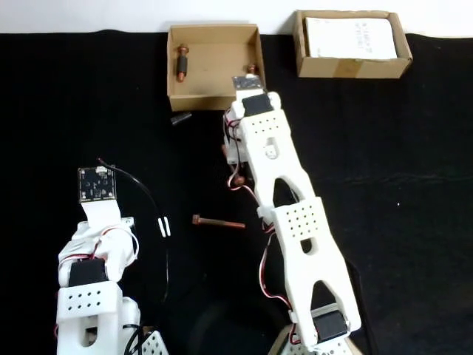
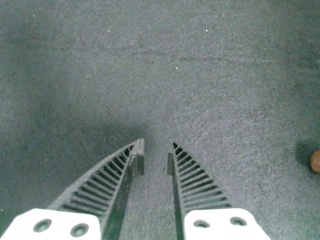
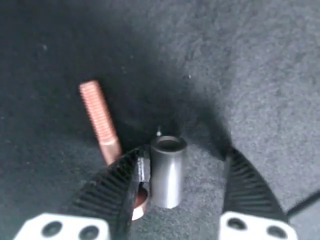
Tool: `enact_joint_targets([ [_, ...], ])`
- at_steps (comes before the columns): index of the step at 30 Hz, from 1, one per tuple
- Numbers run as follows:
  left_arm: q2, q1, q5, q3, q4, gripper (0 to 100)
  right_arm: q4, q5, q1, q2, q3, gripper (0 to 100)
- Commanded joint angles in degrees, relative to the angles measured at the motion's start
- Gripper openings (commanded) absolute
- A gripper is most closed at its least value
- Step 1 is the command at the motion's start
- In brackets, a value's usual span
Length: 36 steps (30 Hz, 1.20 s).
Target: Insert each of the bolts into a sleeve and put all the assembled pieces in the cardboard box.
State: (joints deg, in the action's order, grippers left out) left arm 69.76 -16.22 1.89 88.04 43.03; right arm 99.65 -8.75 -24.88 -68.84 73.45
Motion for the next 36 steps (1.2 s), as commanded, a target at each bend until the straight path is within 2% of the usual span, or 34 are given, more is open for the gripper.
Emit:
enact_joint_targets([
  [1, 0.22, -0.31, -0.18, -2.15, 0.09, 10, 1.10, 0.35, 0.48, 4.09, 0.57, 25.2],
  [13, 0.22, -0.31, -0.09, -2.15, 0.09, 10, 1.10, 0.35, -0.92, 3.47, 0.04, 24.8],
  [16, 0.22, -0.31, -0.09, -2.15, 0.09, 10, 1.10, 0.79, -1.01, 3.47, 0.04, 18.7],
  [20, 0.22, -0.31, -0.09, -2.15, 0.09, 10, 1.10, 5.54, -1.01, 3.47, 0.04, 7.9],
  [25, 0.22, -0.31, -0.09, -2.15, 0.09, 10, 1.10, 5.71, -0.92, 3.38, -0.04, 0.8],
  [33, 0.04, -0.57, -0.35, -3.65, 0.53, 10, 1.19, 5.89, 1.63, 4.79, 0.57, 0.6],
  [36, -1.54, 1.71, -1.67, -9.80, 6.77, 10, 1.27, 5.89, 4.09, 8.40, -0.04, 0.6],
])
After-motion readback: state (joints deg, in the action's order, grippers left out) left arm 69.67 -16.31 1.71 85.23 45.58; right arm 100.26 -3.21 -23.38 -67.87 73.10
